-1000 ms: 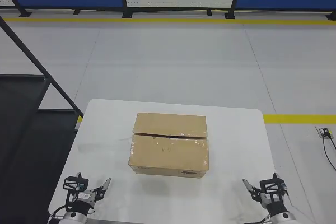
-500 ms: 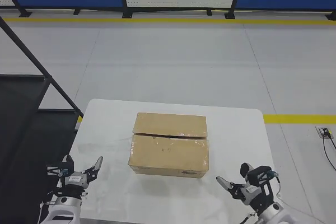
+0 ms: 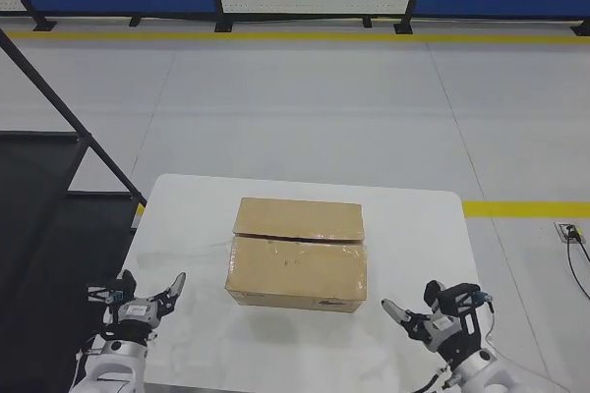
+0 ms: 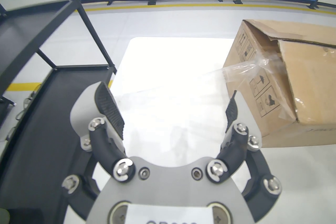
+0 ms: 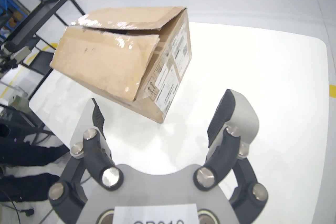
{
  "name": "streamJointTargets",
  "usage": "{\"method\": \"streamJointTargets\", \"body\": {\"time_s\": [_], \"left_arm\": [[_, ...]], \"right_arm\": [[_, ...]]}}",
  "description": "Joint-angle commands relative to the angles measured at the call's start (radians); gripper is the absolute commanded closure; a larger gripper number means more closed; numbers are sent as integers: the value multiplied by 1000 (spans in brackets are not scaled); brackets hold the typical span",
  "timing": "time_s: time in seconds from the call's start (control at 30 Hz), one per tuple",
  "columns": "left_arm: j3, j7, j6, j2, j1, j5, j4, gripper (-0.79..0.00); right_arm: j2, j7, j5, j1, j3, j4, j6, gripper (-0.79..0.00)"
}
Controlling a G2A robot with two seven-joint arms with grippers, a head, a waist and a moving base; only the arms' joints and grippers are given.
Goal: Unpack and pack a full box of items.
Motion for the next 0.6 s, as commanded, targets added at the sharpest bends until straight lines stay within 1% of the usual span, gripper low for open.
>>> {"method": "streamJointTargets", "body": {"time_s": [0.0, 0.07, 0.13, 0.23, 0.3, 0.37, 0.43, 0.57], "left_arm": [[0, -55, -23, 1, -35, -25, 5, -785], [-3, -91, -26, 1, -64, -48, 17, -785], [-7, -96, -19, -1, -85, -69, 26, -785], [-14, -90, -17, -3, -93, -108, 38, -785], [-26, -94, -38, -3, -85, -142, 42, -785], [-43, -92, -76, -2, -74, -171, 44, -785], [-60, -83, -133, 0, -62, -199, 47, -785], [-60, -83, -133, 0, -62, -199, 47, -785]], "right_arm": [[-1, 37, 82, 68, -15, 39, -39, -785], [-4, 92, 185, 141, -28, 94, -49, -785], [-4, 180, 308, 217, -39, 145, -91, -785], [-3, 275, 406, 311, -54, 218, -126, -785], [-3, 321, 473, 367, -61, 274, -153, -785], [-3, 348, 519, 405, -70, 318, -185, -785], [-3, 356, 541, 440, -77, 359, -196, -785], [-5, 370, 582, 497, -103, 432, -229, -785]]}}
